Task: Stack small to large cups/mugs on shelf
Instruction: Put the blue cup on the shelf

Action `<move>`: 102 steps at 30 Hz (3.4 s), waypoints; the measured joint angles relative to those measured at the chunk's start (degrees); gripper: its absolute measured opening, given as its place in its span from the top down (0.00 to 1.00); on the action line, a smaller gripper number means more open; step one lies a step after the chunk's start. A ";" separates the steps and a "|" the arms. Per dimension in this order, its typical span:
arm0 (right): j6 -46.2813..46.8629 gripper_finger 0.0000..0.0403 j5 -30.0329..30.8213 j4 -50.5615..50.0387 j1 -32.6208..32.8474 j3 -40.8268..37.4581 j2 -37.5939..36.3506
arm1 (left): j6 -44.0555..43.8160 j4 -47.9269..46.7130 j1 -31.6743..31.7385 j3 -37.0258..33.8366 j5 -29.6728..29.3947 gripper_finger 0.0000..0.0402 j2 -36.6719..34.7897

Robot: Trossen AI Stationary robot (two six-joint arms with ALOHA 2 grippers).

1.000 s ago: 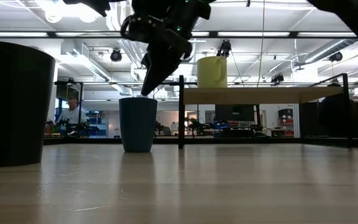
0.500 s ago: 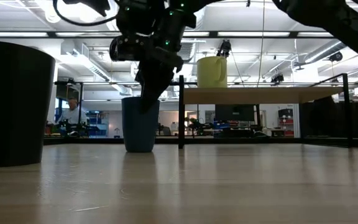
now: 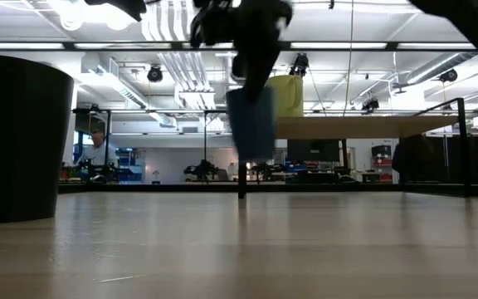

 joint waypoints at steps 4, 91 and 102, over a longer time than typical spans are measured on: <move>5.73 0.98 0.00 -3.48 1.56 -0.03 -5.68 | -0.13 0.00 0.00 0.00 0.02 0.73 -0.06; 11.03 0.90 8.96 -5.66 -22.36 -19.84 -27.58 | -0.35 2.16 -0.01 0.39 0.22 0.73 0.85; 11.87 0.90 8.96 -5.59 -21.60 -14.30 -28.04 | -0.35 2.34 -0.02 0.35 0.25 0.73 0.85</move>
